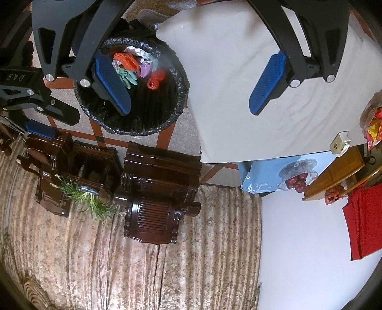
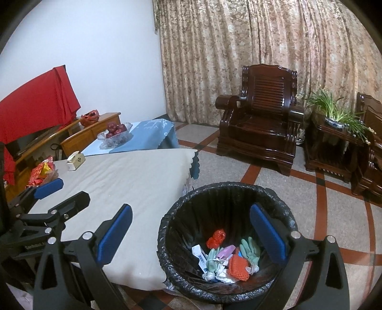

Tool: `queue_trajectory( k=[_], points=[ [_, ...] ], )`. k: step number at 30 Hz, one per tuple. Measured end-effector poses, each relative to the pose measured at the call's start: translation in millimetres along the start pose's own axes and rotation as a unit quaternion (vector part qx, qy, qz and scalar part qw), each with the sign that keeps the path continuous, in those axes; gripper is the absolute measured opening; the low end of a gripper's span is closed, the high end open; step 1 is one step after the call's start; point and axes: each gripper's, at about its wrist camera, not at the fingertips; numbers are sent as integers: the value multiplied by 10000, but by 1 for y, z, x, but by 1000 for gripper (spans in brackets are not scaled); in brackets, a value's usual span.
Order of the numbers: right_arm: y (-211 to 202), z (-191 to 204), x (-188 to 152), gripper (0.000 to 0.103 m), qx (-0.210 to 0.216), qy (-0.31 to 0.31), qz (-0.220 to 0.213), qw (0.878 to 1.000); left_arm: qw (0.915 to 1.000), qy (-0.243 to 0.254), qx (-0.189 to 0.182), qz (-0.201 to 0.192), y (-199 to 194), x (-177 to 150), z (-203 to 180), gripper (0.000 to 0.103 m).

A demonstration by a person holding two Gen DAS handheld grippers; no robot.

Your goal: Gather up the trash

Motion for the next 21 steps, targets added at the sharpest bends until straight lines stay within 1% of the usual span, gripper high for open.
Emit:
queue_trajectory(
  k=[21],
  points=[
    [0,2,0,97,7,-10,11,10000,10000,-37,25,-17,1,1,4,97]
  ],
)
Point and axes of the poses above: each gripper's, at about its wrist camera, not at the fingertips, and y roughly the way its jaws point, z to its left, x to its top, and after that the axes turned 12 degrees about -z, right-handed
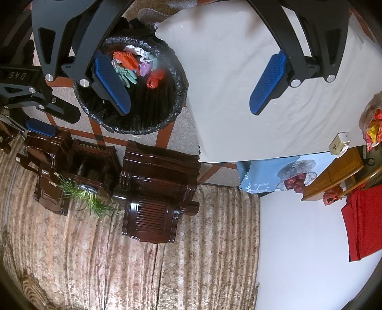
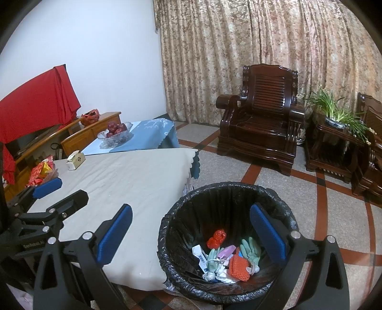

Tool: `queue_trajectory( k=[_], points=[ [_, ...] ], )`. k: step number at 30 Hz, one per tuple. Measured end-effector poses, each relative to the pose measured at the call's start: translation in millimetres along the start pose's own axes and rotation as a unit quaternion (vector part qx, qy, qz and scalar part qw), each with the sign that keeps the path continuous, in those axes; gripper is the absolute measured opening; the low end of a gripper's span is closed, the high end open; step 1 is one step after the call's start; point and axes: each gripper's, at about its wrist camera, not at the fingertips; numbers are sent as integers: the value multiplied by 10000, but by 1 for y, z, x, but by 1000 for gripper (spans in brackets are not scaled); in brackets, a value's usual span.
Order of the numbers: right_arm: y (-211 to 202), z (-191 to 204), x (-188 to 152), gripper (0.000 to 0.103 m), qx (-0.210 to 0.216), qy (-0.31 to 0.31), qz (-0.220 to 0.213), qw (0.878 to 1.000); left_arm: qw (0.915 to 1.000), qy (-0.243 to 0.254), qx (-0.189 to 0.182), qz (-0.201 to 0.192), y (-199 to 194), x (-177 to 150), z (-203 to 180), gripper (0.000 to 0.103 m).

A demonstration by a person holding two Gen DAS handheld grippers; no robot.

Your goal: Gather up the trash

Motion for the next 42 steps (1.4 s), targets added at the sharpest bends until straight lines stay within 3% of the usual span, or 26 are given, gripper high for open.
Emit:
queue_trajectory(
  k=[42],
  points=[
    [10,1,-10,97,56,-28,104,9999,10000,-47,47,69,8,0,17,97]
  ],
)
Point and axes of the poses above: each gripper's, at about its wrist camera, not at the fingertips, and y roughly the way its jaws point, z to its left, x to its top, and after that the axes turned 12 degrees about -z, right-handed
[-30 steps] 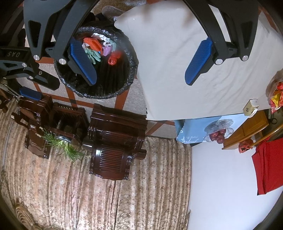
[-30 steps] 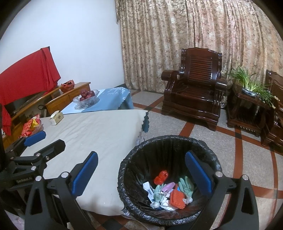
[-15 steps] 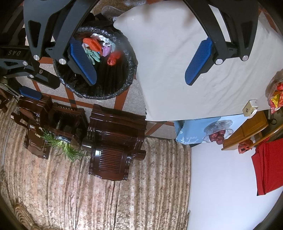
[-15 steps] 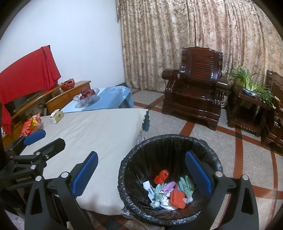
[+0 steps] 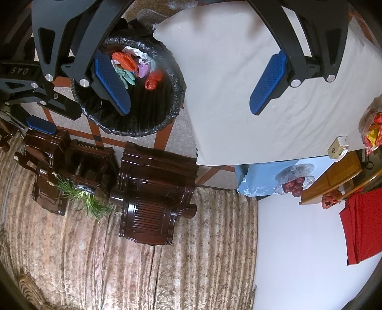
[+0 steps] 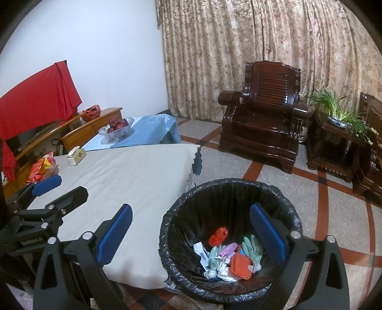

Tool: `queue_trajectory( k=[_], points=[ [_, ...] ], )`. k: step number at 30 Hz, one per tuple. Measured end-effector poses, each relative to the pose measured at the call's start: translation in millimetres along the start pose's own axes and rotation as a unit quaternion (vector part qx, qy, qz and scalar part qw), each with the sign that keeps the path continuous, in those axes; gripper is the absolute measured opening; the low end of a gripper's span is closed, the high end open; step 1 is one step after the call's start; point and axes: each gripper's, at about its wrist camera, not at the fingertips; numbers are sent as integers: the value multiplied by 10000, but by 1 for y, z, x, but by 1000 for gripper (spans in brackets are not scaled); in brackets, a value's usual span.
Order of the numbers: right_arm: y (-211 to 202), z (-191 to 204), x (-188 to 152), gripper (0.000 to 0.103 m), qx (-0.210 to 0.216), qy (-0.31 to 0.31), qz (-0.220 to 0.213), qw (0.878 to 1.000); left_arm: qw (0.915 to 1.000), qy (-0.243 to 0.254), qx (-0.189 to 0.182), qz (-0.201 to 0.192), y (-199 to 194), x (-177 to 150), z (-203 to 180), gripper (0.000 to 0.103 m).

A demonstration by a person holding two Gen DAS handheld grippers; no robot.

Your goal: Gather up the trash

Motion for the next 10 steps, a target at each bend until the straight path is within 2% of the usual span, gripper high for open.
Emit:
queue_trajectory(
  k=[10],
  points=[
    [1,-1,1,97,0,1,7,10000,10000,13,10,8,0,-3,-2,97]
  ],
)
Point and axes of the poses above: each gripper's, at about its wrist camera, not at the fingertips, and y roughly the way its jaws point, z to its left, x to its top, and after that the axes turned 12 degrees about -z, right-handed
